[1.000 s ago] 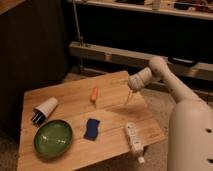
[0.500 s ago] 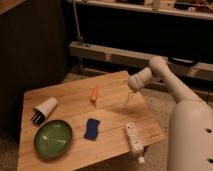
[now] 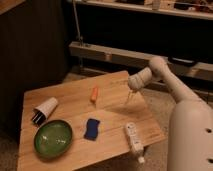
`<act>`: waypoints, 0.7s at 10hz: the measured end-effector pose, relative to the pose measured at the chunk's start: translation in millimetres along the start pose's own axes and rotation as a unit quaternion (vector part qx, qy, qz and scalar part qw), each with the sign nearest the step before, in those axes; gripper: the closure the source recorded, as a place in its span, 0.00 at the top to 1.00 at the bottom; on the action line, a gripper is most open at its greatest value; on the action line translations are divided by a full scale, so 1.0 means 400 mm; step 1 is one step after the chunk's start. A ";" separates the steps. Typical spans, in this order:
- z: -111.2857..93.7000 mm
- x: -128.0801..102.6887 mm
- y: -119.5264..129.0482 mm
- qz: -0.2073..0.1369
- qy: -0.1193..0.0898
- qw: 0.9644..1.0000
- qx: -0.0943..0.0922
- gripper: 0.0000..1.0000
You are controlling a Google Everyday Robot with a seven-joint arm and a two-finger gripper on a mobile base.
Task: Place the bottle in the ceramic bowl
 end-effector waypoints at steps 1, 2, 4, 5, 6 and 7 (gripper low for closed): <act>0.000 0.000 0.000 0.000 0.000 1.000 0.000 0.80; 0.000 0.000 0.000 0.000 0.000 1.000 0.000 0.80; 0.000 0.000 0.000 0.000 0.000 1.000 0.000 0.80; 0.000 0.000 0.000 0.000 0.000 1.000 0.000 0.80; -0.002 -0.004 -0.002 -0.002 0.003 1.000 -0.003 0.80; -0.007 -0.009 -0.010 -0.010 0.013 1.000 -0.008 0.80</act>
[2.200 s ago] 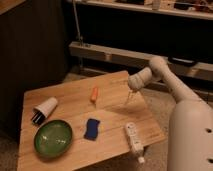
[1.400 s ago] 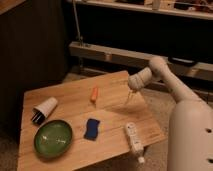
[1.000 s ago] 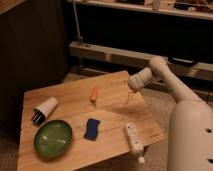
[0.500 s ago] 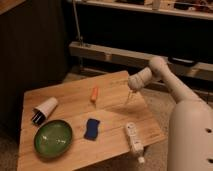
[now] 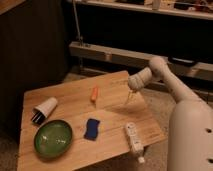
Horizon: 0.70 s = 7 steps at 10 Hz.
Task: Place the bottle in the ceramic bowl
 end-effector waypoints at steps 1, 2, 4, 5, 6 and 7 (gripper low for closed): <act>-0.018 -0.021 -0.021 -0.023 0.025 0.999 -0.011 0.80; -0.030 -0.034 -0.029 -0.037 0.040 0.998 -0.017 0.80; -0.085 -0.085 -0.051 -0.094 0.096 0.990 -0.049 0.80; -0.131 -0.120 -0.061 -0.124 0.129 0.981 -0.076 0.80; -0.178 -0.152 -0.068 -0.148 0.164 0.969 -0.114 0.80; -0.206 -0.178 -0.068 -0.162 0.189 0.955 -0.159 0.80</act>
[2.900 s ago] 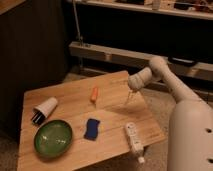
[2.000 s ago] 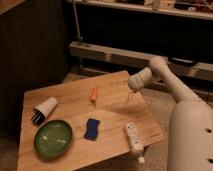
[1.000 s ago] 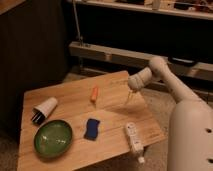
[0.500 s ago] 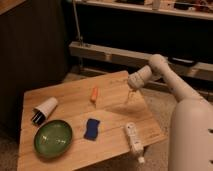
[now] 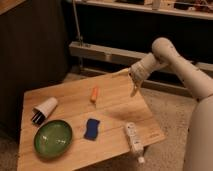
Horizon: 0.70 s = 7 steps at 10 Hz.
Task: Place the bottle in the ceramic bowl
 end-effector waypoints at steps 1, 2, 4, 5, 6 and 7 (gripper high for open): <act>-0.035 -0.019 0.001 -0.026 0.026 0.997 -0.071 0.80; -0.048 -0.038 0.003 -0.046 0.036 0.991 -0.123 0.80; -0.062 -0.060 0.064 -0.048 0.035 0.984 -0.167 0.80; -0.064 -0.060 0.067 -0.047 0.035 0.984 -0.168 0.80; -0.060 -0.061 0.061 -0.049 0.034 0.984 -0.167 0.80; -0.060 -0.061 0.058 -0.050 0.034 0.984 -0.166 0.80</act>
